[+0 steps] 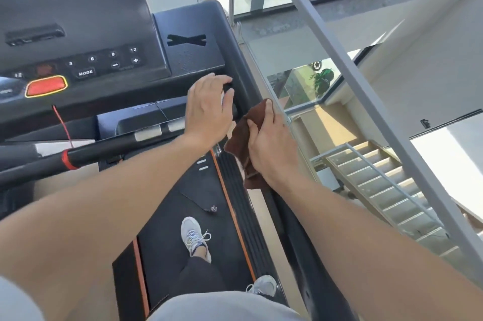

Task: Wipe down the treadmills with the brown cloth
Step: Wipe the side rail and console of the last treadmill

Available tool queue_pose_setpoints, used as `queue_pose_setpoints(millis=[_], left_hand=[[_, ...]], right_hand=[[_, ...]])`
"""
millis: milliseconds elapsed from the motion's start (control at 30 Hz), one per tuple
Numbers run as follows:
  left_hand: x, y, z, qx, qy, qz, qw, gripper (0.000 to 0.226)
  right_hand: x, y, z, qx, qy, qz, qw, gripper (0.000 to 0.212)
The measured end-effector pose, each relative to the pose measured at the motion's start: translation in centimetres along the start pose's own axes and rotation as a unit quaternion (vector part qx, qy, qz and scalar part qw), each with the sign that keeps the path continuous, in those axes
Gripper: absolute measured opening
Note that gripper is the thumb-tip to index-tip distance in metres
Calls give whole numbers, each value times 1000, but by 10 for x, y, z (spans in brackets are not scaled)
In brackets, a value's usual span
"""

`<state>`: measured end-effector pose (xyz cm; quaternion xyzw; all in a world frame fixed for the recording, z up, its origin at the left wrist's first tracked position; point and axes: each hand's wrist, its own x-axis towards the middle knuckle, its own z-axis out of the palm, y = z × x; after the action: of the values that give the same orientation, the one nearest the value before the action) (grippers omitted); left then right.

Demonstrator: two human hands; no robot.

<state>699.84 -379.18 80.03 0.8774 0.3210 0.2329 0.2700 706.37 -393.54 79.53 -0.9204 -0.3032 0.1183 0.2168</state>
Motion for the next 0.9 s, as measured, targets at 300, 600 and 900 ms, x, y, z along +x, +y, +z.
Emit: queue_pose_setpoints(millis=[300,600,900], left_hand=[[14,-82,-17,99,-94,-59,989,25],[16,-78,-14,114,-72,-9,991,48],[9,-61,-22,107,-69,-129,983,67]], right_hand=[[112,-55,19,-71,-9,-52,996,66],[179,-66,10,151,-52,-2,987,56],[129,-39,-4,128,-107,-24,986,99]])
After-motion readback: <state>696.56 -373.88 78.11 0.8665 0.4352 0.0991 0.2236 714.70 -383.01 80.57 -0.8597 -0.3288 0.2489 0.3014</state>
